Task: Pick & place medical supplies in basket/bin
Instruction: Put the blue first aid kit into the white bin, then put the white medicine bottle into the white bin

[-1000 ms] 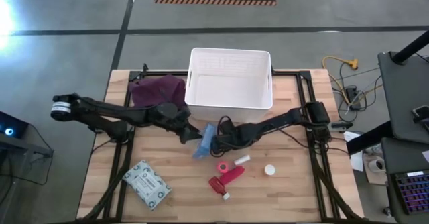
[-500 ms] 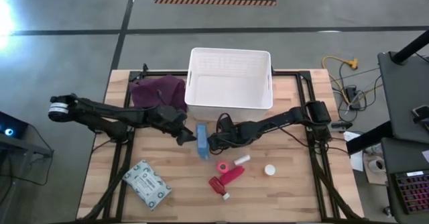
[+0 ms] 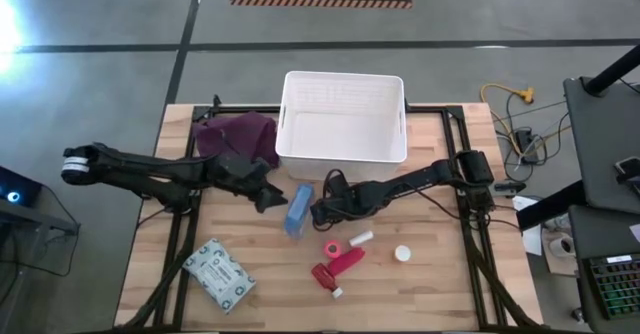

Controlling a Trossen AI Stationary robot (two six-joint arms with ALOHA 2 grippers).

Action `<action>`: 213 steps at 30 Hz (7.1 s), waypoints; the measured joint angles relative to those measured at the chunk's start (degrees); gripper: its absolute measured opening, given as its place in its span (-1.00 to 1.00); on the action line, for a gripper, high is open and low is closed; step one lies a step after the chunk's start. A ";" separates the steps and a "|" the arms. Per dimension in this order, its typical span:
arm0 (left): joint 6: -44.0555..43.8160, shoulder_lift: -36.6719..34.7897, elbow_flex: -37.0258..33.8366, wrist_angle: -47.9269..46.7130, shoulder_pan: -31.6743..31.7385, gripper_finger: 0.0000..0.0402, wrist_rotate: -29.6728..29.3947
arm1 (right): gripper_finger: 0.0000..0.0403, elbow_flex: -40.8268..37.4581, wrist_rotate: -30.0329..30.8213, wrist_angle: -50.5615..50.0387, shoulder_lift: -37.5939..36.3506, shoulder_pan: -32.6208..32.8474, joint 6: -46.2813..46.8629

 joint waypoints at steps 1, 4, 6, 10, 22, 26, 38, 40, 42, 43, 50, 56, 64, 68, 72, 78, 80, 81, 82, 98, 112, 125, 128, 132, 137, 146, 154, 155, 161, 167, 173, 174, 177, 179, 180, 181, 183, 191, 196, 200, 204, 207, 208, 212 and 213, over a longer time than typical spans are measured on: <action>-0.34 0.09 -0.35 0.27 0.00 0.16 -0.12 | -0.94 0.00 0.01 -0.01 0.01 -0.02 -0.08; -1.88 0.59 -0.64 0.26 0.01 0.23 0.09 | -0.94 -0.02 0.17 0.00 0.02 -0.03 -0.59; -2.10 0.52 -0.21 0.05 0.00 0.30 0.14 | -0.94 -0.02 0.17 -0.02 0.02 -0.03 -0.66; -1.83 0.47 1.41 0.29 0.24 0.43 0.10 | -0.94 -0.02 0.17 -0.02 0.04 -0.03 -0.79; 0.16 3.75 13.57 -19.07 -0.29 0.55 -3.75 | -0.93 -0.11 -3.05 -0.65 0.13 -1.06 0.96; 1.86 9.31 19.62 -22.66 -1.70 0.55 -4.80 | -0.93 -0.11 -2.99 -0.92 0.13 -1.32 -0.06; -1.77 23.70 37.36 -38.93 -10.00 0.55 -15.73 | -0.94 -0.24 -2.48 -5.97 -1.04 -0.23 -10.08; -2.54 25.72 39.65 -40.38 -10.19 0.55 -16.46 | -0.94 -0.39 -1.32 -5.95 -1.75 -0.08 -10.45; -4.23 27.75 41.28 -42.04 -10.19 0.55 -16.50 | -0.94 -0.63 -1.00 -5.78 -2.25 0.00 -12.14; -5.20 28.55 41.78 -42.62 -10.27 0.55 -16.49 | -0.94 -0.81 -0.95 -5.87 -2.44 -0.01 -13.00; -9.59 31.90 42.84 -43.60 -11.41 0.55 -16.22 | -0.94 -3.70 -1.07 -6.07 -4.23 0.67 -14.49; -9.84 33.15 41.91 -43.53 -11.37 0.53 -16.29 | -0.94 -8.32 -0.68 -5.83 -7.48 2.07 -11.62; -9.80 34.93 41.85 -44.30 -11.34 0.16 -16.28 | -0.94 -15.64 0.21 -5.23 -11.85 3.90 -5.64; -9.75 34.95 42.08 -44.55 -11.32 -0.15 -16.28 | -0.94 -19.07 1.07 -4.06 -14.29 5.04 -3.08; -9.70 34.78 43.62 -44.62 -11.54 -0.26 -16.23 | -0.94 -21.21 5.31 -3.88 -18.46 6.95 -0.39; -9.61 33.55 51.19 -50.25 -13.35 -0.26 -16.36 | -0.94 -23.48 10.32 -3.52 -25.31 7.42 1.86; -9.15 33.48 54.95 -53.16 -14.24 -0.26 -17.16 | -0.94 -24.38 11.29 -3.18 -27.30 7.42 2.42; -8.64 33.42 56.81 -54.15 -14.80 -0.26 -17.97 | -0.94 -24.77 11.59 -3.33 -28.11 7.43 2.70; -8.12 33.42 58.69 -54.76 -15.44 -0.26 -19.37 | -0.94 -24.96 12.14 -3.37 -28.74 7.42 2.82; 1.34 33.35 78.46 -54.66 -15.59 -0.26 -31.16 | -0.94 -25.75 13.90 -3.18 -30.03 9.05 3.45; 16.69 33.33 83.41 -45.38 13.66 -0.26 -19.28 | -0.94 -25.33 13.94 -3.06 -30.08 9.80 5.11; -1.10 29.23 53.73 -23.13 30.80 0.09 -2.25 | -0.94 -23.33 13.70 -3.18 -29.99 9.89 6.36; -0.73 28.14 49.95 -17.63 30.76 0.33 -2.26 | -0.94 -23.00 13.68 -3.28 -29.97 9.89 6.12; 2.21 25.49 48.59 -16.39 30.86 0.57 -1.55 | -0.94 -22.82 13.69 -3.30 -29.97 9.76 6.10; 11.31 18.61 49.58 -18.92 29.08 0.63 1.55 | -0.94 -22.98 13.68 -3.32 -29.97 9.74 6.20; 10.42 1.27 51.43 -54.86 15.73 0.51 1.98 | -0.94 -22.73 13.34 -2.63 -29.97 9.74 2.36; -2.14 -1.87 43.40 -71.09 -4.48 0.45 -5.01 | -0.94 -20.70 8.17 1.03 -29.94 9.22 -12.42; -3.43 -1.21 41.95 -70.86 -6.91 0.44 -6.25 | -0.94 -20.68 7.48 0.86 -29.94 9.11 -12.50; -5.10 3.84 31.46 -52.62 -14.09 0.24 -8.92 | -0.94 -20.70 1.51 -4.62 -30.06 9.39 -6.63; -4.72 8.03 22.57 -35.11 -14.64 -0.23 -8.49 | -0.94 -20.70 -8.15 -6.46 -30.44 12.23 -8.36; -5.05 9.14 17.03 -23.68 -14.68 -0.58 -9.24 | -0.94 -20.74 -5.76 -13.33 -31.64 16.25 -0.61; -4.85 9.23 15.89 -21.89 -14.67 -0.62 -9.57 | -0.94 -20.74 -5.63 -13.21 -31.69 17.01 -0.63; -4.68 9.13 12.54 -18.24 -14.67 -0.72 -11.58 | -0.94 -20.76 -5.85 -11.72 -31.73 18.37 0.29; -4.68 9.11 10.26 -18.30 -14.67 -0.76 -12.82 | -0.94 -20.76 -7.14 -11.38 -31.47 18.35 0.68; -4.72 9.14 9.16 -18.55 -14.67 -0.78 -13.43 | -0.94 -20.78 -7.18 -11.02 -31.13 18.25 0.52; -4.91 9.14 8.14 -18.52 -14.67 -0.78 -13.62 | -0.94 -20.79 -6.91 -10.43 -30.86 18.16 0.93; -5.09 8.93 6.45 -18.01 -14.67 -0.79 -13.69 | -0.94 -20.79 -6.19 -10.12 -30.37 18.00 4.67; 0.33 8.24 2.25 -17.64 -14.67 -0.79 -13.77 | -0.94 -20.79 7.31 -8.02 -29.73 18.89 19.82; 4.49 8.22 -0.65 -17.72 -14.62 -0.79 -13.76 | -0.94 -20.63 10.92 -3.86 -29.59 18.18 22.67; 7.03 8.22 -3.04 -17.86 -13.76 -0.79 -13.72 | -0.94 -20.63 8.51 -3.14 -25.54 17.08 21.46; 8.41 7.89 -4.55 -17.10 -12.25 -0.79 -13.71 | -0.94 -19.78 2.27 -6.16 -18.35 14.97 23.85; 9.18 7.46 -4.96 -15.08 -11.27 -0.79 -13.63 | -0.94 -17.80 0.91 -6.89 -14.53 13.97 27.36; 9.79 7.41 -5.00 -14.71 -11.08 -0.79 -13.57 | -0.94 -16.73 2.18 -6.80 -13.48 13.96 27.53; 12.07 7.39 -4.82 -13.97 -10.33 -0.79 -13.47 | -0.93 -11.75 5.91 -11.18 -8.43 13.43 29.54; 12.57 7.39 -4.77 -13.96 -10.21 -0.79 -13.42 | -0.90 -10.53 5.80 -13.45 -7.53 12.96 32.08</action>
